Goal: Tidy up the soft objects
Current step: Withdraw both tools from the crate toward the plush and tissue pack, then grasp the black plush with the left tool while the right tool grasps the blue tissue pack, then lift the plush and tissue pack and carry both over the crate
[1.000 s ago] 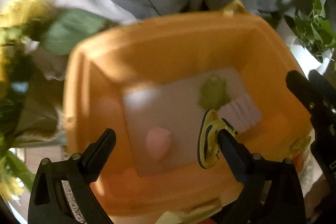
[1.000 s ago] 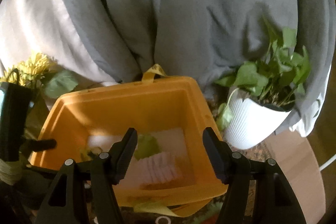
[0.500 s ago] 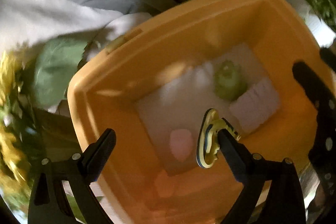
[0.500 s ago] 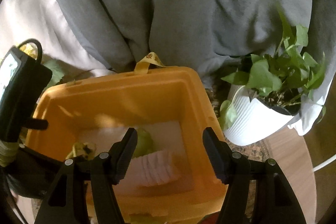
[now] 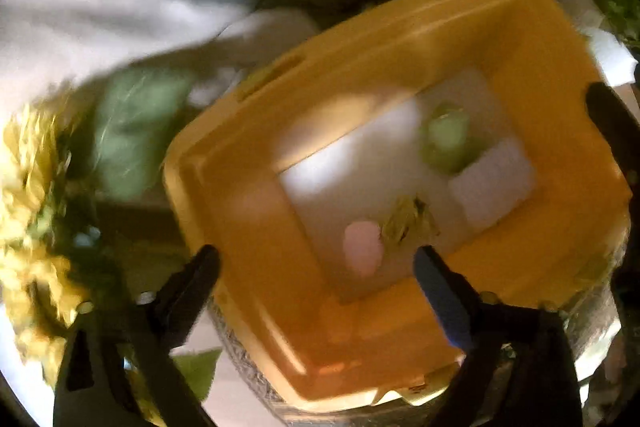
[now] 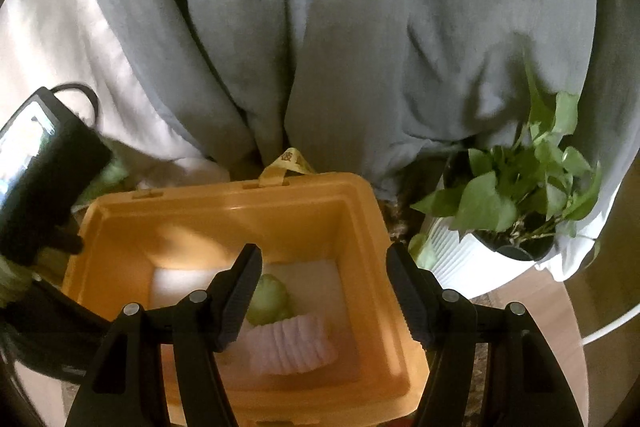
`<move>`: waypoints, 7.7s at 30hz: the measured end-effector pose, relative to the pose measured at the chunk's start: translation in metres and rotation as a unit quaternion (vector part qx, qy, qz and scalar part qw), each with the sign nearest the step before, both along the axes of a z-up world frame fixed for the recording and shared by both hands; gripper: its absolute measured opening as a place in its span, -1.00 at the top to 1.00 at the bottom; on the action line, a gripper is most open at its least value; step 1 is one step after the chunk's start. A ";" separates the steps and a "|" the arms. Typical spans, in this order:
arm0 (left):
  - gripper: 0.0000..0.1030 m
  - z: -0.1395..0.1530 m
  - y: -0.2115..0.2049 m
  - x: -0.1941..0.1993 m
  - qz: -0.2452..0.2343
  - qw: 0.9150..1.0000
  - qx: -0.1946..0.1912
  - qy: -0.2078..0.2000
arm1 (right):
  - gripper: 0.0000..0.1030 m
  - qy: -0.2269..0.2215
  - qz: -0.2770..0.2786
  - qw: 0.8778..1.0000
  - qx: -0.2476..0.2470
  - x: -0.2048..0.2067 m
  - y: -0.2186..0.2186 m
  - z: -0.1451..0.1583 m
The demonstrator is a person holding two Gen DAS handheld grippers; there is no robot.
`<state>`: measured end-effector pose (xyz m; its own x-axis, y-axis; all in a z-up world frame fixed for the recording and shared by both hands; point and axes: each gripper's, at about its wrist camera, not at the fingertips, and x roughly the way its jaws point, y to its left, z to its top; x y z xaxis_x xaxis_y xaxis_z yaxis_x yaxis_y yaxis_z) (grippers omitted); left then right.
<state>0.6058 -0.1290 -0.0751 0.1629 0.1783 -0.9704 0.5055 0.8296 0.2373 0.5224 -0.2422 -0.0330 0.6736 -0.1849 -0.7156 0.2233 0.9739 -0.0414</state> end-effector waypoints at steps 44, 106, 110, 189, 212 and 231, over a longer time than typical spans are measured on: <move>-0.83 0.075 0.077 -0.223 0.020 0.945 -0.220 -0.242 | -0.27 -0.088 -0.034 0.995 0.025 -0.209 0.039 0.038; -0.36 -0.080 0.005 -0.271 -0.385 0.880 -0.103 -0.260 | -0.27 0.084 -0.172 0.979 0.074 -0.283 0.038 -0.142; -0.36 -0.089 -0.001 -0.265 -0.397 0.880 -0.099 -0.243 | -0.27 0.095 -0.180 0.976 0.077 -0.279 0.033 -0.148; -0.06 0.067 0.073 -0.315 0.011 0.887 -0.242 -0.393 | -0.04 -0.122 0.049 0.991 0.034 -0.264 0.018 0.008; -0.06 0.117 0.064 -0.242 -0.002 0.847 -0.210 -0.489 | -0.04 -0.199 0.111 0.974 0.015 -0.179 0.013 0.059; -0.06 0.087 0.043 -0.135 -0.033 0.862 -0.192 -0.469 | -0.04 -0.164 0.116 0.980 0.018 -0.081 0.003 0.036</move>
